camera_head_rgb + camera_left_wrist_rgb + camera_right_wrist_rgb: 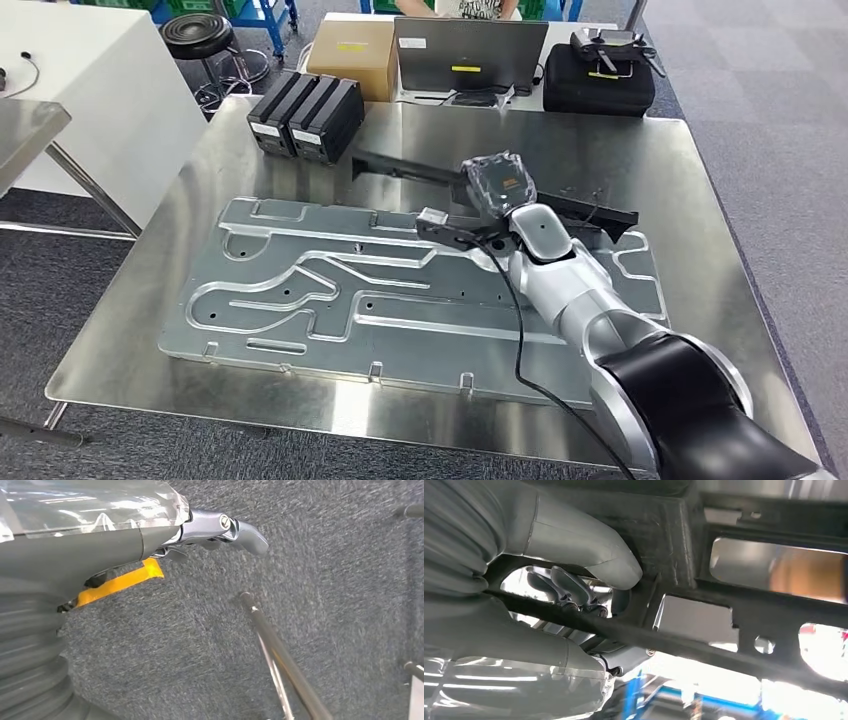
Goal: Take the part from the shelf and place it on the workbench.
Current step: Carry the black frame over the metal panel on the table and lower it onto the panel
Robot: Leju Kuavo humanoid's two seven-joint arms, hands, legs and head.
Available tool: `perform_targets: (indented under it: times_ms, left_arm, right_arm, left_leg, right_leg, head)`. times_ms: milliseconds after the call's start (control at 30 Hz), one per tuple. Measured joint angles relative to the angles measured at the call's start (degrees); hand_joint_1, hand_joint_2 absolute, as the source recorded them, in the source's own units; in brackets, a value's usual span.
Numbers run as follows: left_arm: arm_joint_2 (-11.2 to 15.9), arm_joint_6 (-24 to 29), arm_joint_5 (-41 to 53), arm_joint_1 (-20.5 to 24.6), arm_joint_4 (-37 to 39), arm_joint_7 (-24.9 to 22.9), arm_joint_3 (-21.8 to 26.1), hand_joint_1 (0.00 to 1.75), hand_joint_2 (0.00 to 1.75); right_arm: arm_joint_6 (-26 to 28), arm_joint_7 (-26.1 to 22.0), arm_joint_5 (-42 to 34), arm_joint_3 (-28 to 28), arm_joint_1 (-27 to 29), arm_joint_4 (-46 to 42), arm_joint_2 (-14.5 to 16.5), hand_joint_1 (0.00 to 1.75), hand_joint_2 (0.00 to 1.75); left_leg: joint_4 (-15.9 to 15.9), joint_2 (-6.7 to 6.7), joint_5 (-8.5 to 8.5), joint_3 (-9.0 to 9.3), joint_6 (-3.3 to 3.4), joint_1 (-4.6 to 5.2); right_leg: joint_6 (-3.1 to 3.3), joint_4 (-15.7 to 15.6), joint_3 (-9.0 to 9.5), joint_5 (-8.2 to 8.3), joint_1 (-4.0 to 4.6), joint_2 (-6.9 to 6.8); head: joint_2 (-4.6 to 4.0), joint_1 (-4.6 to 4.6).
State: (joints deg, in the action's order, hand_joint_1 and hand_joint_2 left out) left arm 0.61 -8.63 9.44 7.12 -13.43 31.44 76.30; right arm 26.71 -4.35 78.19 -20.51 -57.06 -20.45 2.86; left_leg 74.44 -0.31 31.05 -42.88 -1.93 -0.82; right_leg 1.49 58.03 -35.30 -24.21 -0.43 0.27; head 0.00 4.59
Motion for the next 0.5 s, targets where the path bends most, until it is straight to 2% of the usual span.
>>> perform_targets:
  times_ms: [33, 67, 100, 133, 200, 233, 300, 367, 433, 467, 500]
  left_arm:
    - [0.0, 0.0, 0.0, 0.0, 0.0, 0.0, -0.1, 0.0, 1.75]
    - [0.0, 0.0, 0.0, 0.0, 0.0, 0.0, -0.2, 0.0, 1.75]
    - [0.0, 0.0, 0.0, 0.0, 0.0, -0.1, -0.3, 0.0, 1.75]
    - [0.0, 0.0, 0.0, 0.0, 0.0, 0.0, -0.4, 0.0, 1.75]
    - [0.0, 0.0, 0.0, 0.1, 0.0, 0.0, -0.4, 0.0, 1.75]
    - [0.0, 0.0, 0.0, 0.1, 0.1, 0.1, -0.5, 0.0, 1.75]
    - [0.0, -0.1, 0.0, 0.1, 0.1, 0.4, -0.6, 0.0, 1.75]
    - [0.0, -0.1, 0.0, 0.2, 0.1, 0.9, -0.7, 0.0, 1.75]
    - [0.0, 0.2, 0.0, 0.3, 0.1, 1.2, -1.0, 0.0, 1.75]
    - [0.0, 0.4, 0.0, 0.4, 0.1, 1.2, -1.1, 0.0, 1.31]
    - [0.0, 0.6, 0.0, 0.4, 0.1, 1.2, -1.3, 0.0, 0.87]
  right_arm:
    - [-0.3, 0.1, 0.5, -0.7, 0.7, 0.3, 0.2, 1.75, 1.75]
    - [-0.4, 0.2, 0.8, -1.3, 1.2, 0.6, 0.3, 1.75, 1.75]
    - [-0.5, 0.3, 1.1, -1.8, 1.4, 0.8, 0.4, 1.75, 1.75]
    - [-0.5, 0.3, 1.2, -2.2, 1.5, 1.0, 0.5, 1.75, 1.75]
    - [-0.8, 0.2, 1.5, -2.9, 1.5, 1.2, 0.6, 1.75, 1.75]
    - [-1.0, 0.1, 1.7, -3.3, 1.6, 1.3, 0.7, 1.75, 1.75]
    - [-1.3, -0.2, 2.2, -4.0, 1.9, 1.4, 0.9, 0.87, 0.87]
    - [-1.3, -0.5, 2.4, -4.5, 2.1, 1.5, 1.1, 0.0, 0.0]
    - [-1.2, -0.9, 2.4, -4.8, 2.6, 1.5, 1.2, 0.0, 0.0]
    - [-1.2, -1.1, 2.4, -4.9, 2.9, 1.5, 1.3, 0.0, 0.0]
    - [-1.1, -1.3, 2.3, -5.0, 3.3, 1.5, 1.3, 0.0, 0.0]
  left_leg:
    - [-0.1, 0.0, -0.81, -0.17, -0.08, -0.04]
    - [-2.4, 0.02, -2.56, 0.79, -0.09, -0.09]
    - [-6.3, 0.07, -4.71, 2.55, -0.05, -0.16]
    - [-10.1, 0.1, -6.08, 4.4, 0.08, -0.1]
    - [-14.7, 0.11, -7.15, 6.68, 0.65, 0.03]
    - [-15.1, 0.08, -6.82, 6.9, 0.98, 0.14]
    - [-15.4, 0.1, -6.98, 7.04, 1.7, 0.03]
    - [-15.7, 0.18, -7.15, 7.31, 2.4, -0.13]
    - [-15.8, 0.23, -7.15, 7.4, 2.78, -0.17]
    - [-15.8, 0.24, -7.13, 7.41, 2.84, -0.16]
    - [-15.8, 0.23, -7.12, 7.44, 2.86, -0.16]
  right_leg:
    - [0.01, 0.1, 0.02, -0.12, 0.04, 0.0]
    - [-0.05, 0.3, 0.04, -0.29, 0.05, 0.03]
    - [-0.18, 0.6, 0.06, -0.53, 0.05, 0.06]
    - [-0.39, 0.9, 0.03, -0.78, 0.15, 0.12]
    - [-0.91, 1.3, -0.08, -1.08, 0.35, 0.23]
    - [-1.17, 1.3, -0.11, -1.09, 0.44, 0.27]
    - [-1.77, 1.4, -0.05, -1.29, 0.34, 0.27]
    - [-2.39, 3.7, -0.92, -2.99, 0.2, 0.16]
    - [-2.8, 10.4, -3.98, -6.48, 0.07, 0.06]
    - [-2.93, 14.0, -5.76, -7.89, 0.02, 0.05]
    - [-3.02, 16.6, -7.07, -8.53, -0.06, 0.04]
  head:
    - [0.0, 0.0]
    - [0.0, 0.0]
    - [0.0, 0.0]
    - [0.0, 0.0]
    - [0.0, 0.0]
    - [0.0, 0.0]
    - [0.0, 0.0]
    - [0.0, 0.0]
    - [0.0, 0.0]
    - [0.0, 0.0]
    - [0.0, 0.0]
